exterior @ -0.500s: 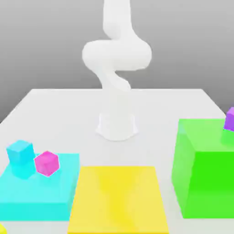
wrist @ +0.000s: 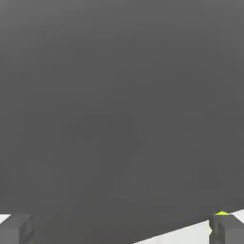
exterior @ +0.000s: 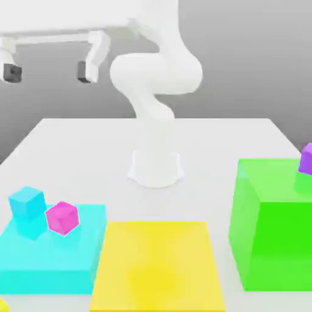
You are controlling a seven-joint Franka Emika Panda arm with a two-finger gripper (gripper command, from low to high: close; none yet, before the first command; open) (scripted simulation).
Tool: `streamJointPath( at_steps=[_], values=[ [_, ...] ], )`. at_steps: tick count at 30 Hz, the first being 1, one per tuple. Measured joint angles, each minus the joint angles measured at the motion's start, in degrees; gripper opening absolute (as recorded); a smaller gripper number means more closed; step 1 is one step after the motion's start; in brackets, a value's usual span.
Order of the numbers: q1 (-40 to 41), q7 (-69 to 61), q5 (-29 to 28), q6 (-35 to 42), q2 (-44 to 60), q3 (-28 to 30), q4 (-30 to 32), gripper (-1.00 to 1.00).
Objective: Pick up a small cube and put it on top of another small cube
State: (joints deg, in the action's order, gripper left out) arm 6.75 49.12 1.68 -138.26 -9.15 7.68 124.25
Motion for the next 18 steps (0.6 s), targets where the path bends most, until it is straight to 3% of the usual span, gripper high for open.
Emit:
streamJointPath(
  at_steps=[18],
  values=[
    [10.8, -1.2, 8.2, -6.7, 37.9, 3.9, -7.8, 0.0]
  ],
)
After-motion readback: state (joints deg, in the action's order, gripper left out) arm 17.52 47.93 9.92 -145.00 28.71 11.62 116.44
